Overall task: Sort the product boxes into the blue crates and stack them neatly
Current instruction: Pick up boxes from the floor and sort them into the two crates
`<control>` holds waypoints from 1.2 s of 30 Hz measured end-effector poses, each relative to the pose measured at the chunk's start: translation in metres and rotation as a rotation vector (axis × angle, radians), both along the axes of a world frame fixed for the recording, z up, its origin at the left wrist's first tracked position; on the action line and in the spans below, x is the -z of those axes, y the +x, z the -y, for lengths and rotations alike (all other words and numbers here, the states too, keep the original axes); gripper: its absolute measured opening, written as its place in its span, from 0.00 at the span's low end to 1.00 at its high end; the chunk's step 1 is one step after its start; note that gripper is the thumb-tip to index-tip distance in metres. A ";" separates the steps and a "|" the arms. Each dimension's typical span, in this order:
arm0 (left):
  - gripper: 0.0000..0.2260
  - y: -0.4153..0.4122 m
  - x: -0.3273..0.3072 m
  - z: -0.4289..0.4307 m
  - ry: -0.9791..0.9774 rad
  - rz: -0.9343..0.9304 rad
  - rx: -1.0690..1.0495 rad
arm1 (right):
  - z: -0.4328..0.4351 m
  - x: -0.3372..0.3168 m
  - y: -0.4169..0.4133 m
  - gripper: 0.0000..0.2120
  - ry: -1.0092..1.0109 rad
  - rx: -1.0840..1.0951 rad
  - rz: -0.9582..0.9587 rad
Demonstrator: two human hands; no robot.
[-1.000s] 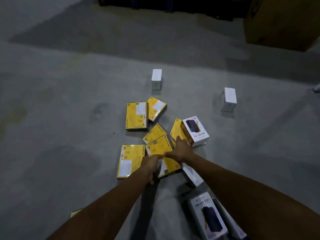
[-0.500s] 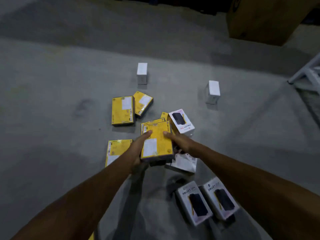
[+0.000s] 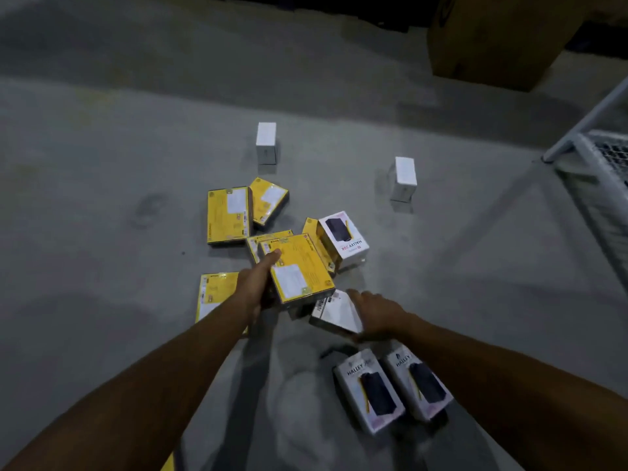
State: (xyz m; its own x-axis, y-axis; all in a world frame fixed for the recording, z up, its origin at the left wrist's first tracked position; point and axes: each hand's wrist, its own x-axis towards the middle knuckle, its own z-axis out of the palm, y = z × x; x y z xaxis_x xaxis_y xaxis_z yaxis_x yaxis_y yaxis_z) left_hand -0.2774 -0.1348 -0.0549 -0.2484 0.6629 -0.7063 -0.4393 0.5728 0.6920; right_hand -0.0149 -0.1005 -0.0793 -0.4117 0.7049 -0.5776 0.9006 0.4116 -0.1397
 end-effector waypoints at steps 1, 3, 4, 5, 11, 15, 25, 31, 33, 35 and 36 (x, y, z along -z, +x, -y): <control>0.30 -0.001 -0.002 0.001 0.012 -0.036 -0.024 | -0.005 -0.002 -0.002 0.52 -0.013 0.040 -0.022; 0.34 -0.005 -0.003 0.005 0.027 -0.100 -0.115 | -0.014 -0.014 -0.006 0.47 -0.054 0.189 -0.133; 0.39 -0.006 -0.010 0.008 0.028 -0.121 -0.162 | -0.016 -0.023 -0.008 0.44 -0.084 0.265 -0.200; 0.44 -0.008 -0.016 0.012 0.018 -0.126 -0.209 | -0.013 -0.037 -0.010 0.39 -0.114 0.333 -0.267; 0.36 -0.012 -0.125 0.049 -0.019 -0.254 -0.367 | 0.027 -0.131 -0.019 0.18 -0.296 1.016 -0.693; 0.42 -0.023 -0.204 0.068 -0.047 -0.344 -0.316 | 0.054 -0.259 -0.026 0.17 -0.501 1.291 -0.911; 0.33 0.037 -0.549 0.116 0.068 -0.351 -0.064 | 0.125 -0.592 -0.035 0.04 -0.571 1.409 -1.295; 0.20 0.075 -0.742 0.174 0.250 -0.212 0.133 | 0.186 -0.731 -0.030 0.13 -0.545 1.401 -1.380; 0.15 0.084 -0.779 0.193 0.282 -0.209 0.170 | 0.208 -0.766 -0.033 0.16 -0.528 1.409 -1.420; 0.13 0.086 -0.800 0.209 0.256 -0.186 0.141 | 0.225 -0.791 -0.035 0.20 -0.521 1.427 -1.475; 0.16 0.084 -0.808 0.215 0.222 -0.140 0.115 | 0.233 -0.803 -0.035 0.20 -0.504 1.419 -1.493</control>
State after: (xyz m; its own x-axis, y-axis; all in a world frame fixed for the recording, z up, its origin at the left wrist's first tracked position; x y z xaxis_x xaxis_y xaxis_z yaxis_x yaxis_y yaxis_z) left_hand -0.1934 -0.3498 0.7527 -0.2474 0.8270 -0.5048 -0.2712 0.4411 0.8555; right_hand -0.0497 -0.3339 0.7234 -0.0845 0.8006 -0.5932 -0.3804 -0.5761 -0.7234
